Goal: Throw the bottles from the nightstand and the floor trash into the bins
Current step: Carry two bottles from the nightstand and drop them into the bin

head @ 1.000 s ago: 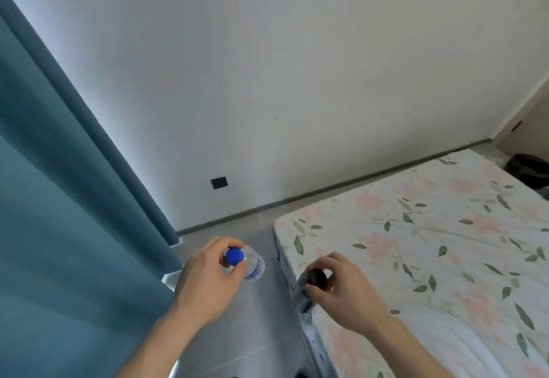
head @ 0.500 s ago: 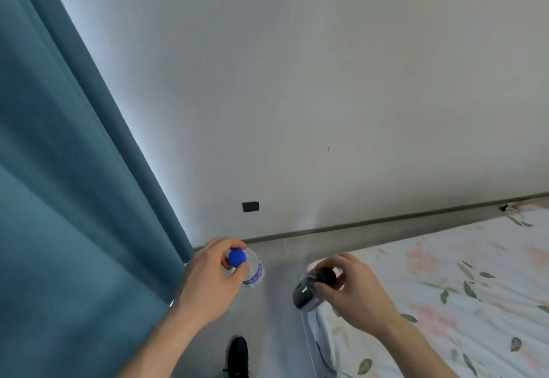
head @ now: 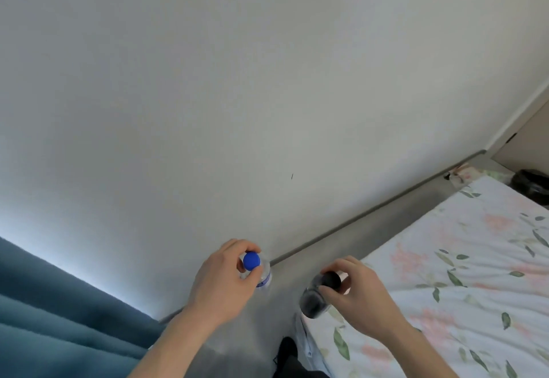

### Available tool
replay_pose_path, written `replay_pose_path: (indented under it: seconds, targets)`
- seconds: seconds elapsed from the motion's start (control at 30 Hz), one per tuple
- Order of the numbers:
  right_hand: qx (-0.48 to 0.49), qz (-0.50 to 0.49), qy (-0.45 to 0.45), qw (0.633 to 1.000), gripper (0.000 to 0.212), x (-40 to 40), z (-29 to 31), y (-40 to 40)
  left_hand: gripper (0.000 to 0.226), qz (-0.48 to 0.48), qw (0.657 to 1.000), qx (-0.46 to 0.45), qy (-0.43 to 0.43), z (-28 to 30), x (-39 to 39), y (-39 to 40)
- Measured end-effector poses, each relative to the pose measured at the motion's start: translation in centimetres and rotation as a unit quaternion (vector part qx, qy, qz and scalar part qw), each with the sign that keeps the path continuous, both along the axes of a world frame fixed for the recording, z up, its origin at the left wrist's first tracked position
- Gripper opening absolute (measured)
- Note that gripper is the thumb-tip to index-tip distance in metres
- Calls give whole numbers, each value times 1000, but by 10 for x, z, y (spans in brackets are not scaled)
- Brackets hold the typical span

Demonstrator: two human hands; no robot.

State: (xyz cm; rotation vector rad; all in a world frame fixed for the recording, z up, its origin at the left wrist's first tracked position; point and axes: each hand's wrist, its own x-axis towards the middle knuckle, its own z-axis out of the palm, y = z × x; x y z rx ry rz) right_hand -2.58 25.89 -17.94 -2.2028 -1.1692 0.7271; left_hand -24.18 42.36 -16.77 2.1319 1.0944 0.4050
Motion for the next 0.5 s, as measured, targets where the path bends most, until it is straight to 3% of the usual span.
replay_pose_path:
  seconds: [0.5]
  targets:
    - [12,-79,27,996,15,119,12,140,19,-112,993,19,20,8,148,147]
